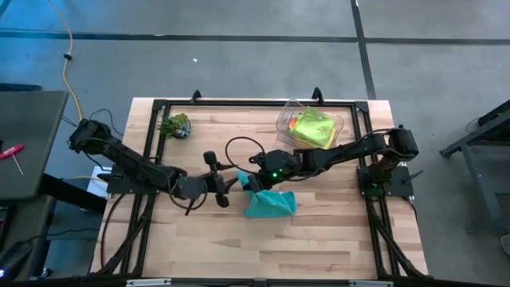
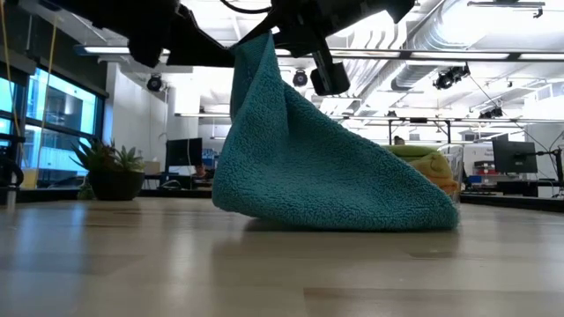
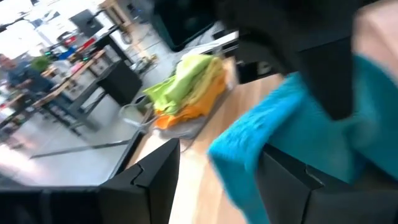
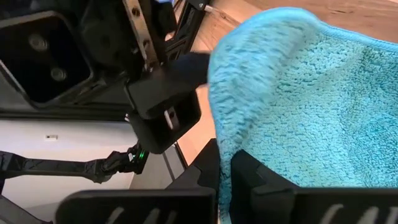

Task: Fold microfiber towels
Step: Fold the blue microfiber towel

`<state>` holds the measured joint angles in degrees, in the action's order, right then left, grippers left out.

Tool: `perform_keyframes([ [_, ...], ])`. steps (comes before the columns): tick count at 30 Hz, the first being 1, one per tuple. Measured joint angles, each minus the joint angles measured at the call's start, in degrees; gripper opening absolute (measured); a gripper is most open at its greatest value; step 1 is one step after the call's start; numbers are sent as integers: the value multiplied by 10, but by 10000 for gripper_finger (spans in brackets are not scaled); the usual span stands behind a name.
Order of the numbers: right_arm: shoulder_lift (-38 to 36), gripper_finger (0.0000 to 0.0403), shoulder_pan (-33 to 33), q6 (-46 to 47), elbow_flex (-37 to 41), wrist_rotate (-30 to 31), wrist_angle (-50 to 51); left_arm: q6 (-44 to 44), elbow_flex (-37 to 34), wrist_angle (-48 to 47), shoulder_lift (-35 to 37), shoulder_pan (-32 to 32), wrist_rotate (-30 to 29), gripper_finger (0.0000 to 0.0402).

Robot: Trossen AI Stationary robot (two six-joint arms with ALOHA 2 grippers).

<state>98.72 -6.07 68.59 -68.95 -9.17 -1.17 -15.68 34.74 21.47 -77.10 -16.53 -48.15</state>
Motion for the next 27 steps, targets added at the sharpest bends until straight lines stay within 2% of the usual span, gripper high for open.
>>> perform_keyframes([
  [6,0,0,0,0,0,0,0,0,0,0,0,-11,38,173],
  [16,0,0,0,0,0,0,0,-16,0,-5,0,-11,15,124],
  [27,0,0,0,0,0,0,0,-32,0,-2,0,-19,8,110],
])
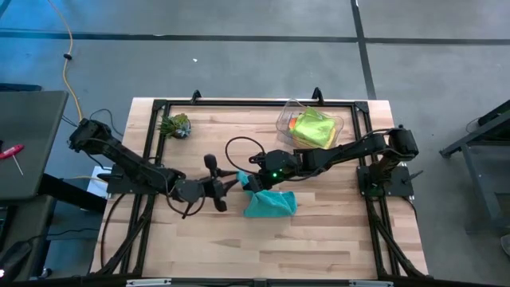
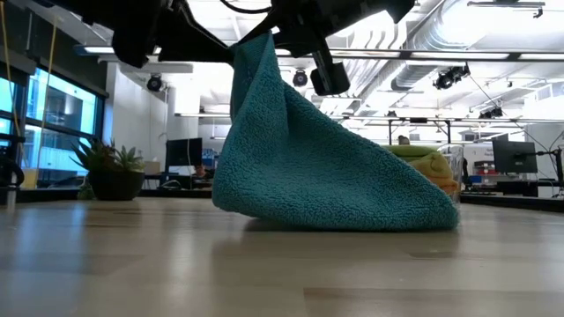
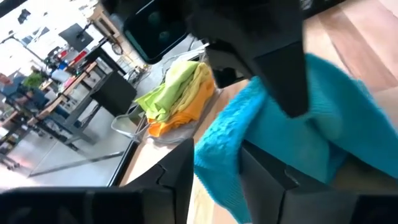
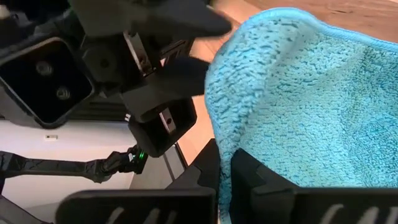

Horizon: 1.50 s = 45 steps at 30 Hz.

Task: Fold microfiber towels
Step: Fold the blue microfiber towel

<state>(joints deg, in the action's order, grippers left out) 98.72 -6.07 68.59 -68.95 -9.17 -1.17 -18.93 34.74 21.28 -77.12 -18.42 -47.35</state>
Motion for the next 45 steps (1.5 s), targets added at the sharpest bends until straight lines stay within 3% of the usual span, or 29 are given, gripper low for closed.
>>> perform_keyframes([
  [13,0,0,0,0,0,0,0,-22,0,0,0,-12,0,6],
  [45,0,0,0,-2,0,0,0,23,0,0,0,-12,4,0],
])
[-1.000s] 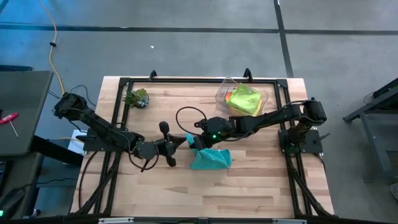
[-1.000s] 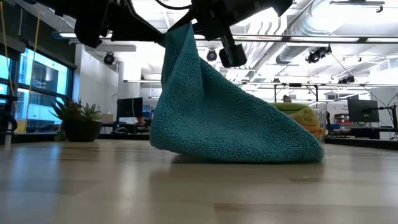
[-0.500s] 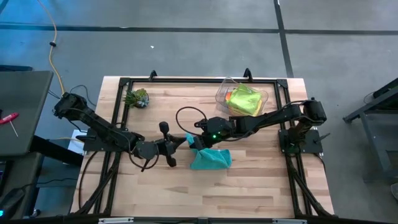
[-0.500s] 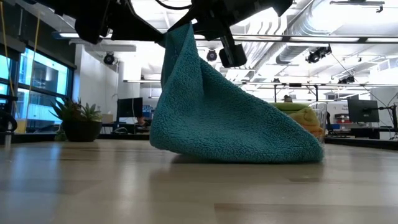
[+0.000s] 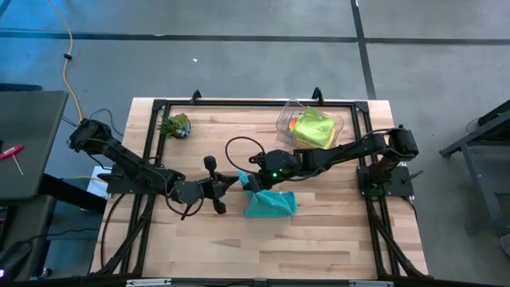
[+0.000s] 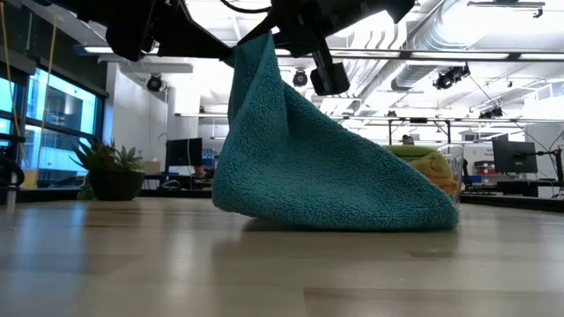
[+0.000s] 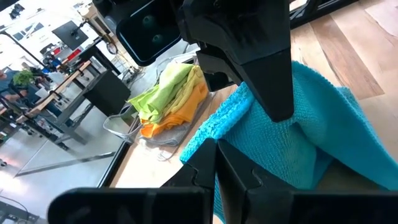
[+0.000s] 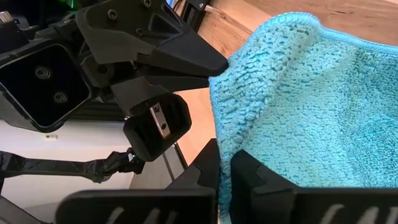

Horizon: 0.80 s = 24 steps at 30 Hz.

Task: Fold microfiber towels
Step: Fold the blue microfiber towel

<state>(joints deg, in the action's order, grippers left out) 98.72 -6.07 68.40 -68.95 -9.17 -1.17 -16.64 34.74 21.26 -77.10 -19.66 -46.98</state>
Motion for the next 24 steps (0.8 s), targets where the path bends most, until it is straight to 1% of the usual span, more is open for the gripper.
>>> perform_keyframes([
  [14,0,0,0,-5,0,0,0,23,0,-5,0,2,9,0],
  [21,0,0,0,-22,0,0,0,31,0,-7,0,6,18,0],
  [24,-1,0,1,-44,0,0,0,31,0,-11,0,6,19,0],
])
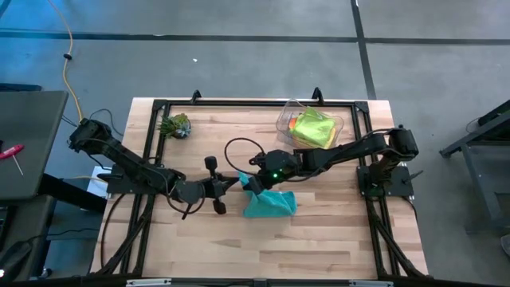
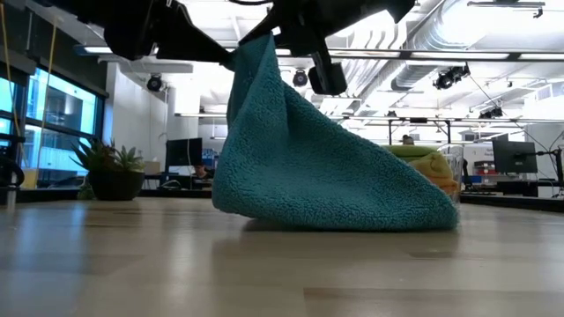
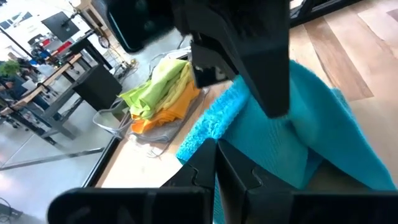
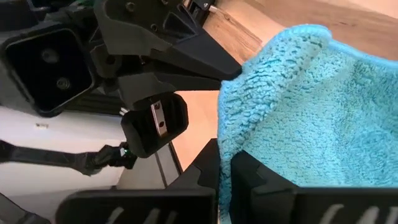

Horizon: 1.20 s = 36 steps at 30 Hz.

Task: Fold microfiber towels
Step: Fold the blue microfiber towel

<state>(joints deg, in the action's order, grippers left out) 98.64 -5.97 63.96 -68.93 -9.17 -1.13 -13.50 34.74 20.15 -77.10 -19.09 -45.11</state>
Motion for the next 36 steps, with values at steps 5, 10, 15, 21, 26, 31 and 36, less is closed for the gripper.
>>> perform_keyframes([
  [5,-30,0,4,-58,0,10,30,39,0,-28,0,0,3,0],
  [10,-92,0,-1,-105,0,77,143,71,2,-39,1,1,12,0],
  [15,-141,6,-15,-103,0,126,225,89,-2,-57,-1,1,15,1],
  [21,-148,33,-33,-105,0,153,253,118,-1,-64,0,12,19,1],
  [26,-145,76,-35,-104,0,154,287,119,-1,-61,0,19,35,1],
  [31,-145,130,-35,-105,0,156,293,130,-1,-62,0,26,40,1],
  [36,-144,172,-34,-120,0,156,292,145,-1,-62,0,31,55,0],
])
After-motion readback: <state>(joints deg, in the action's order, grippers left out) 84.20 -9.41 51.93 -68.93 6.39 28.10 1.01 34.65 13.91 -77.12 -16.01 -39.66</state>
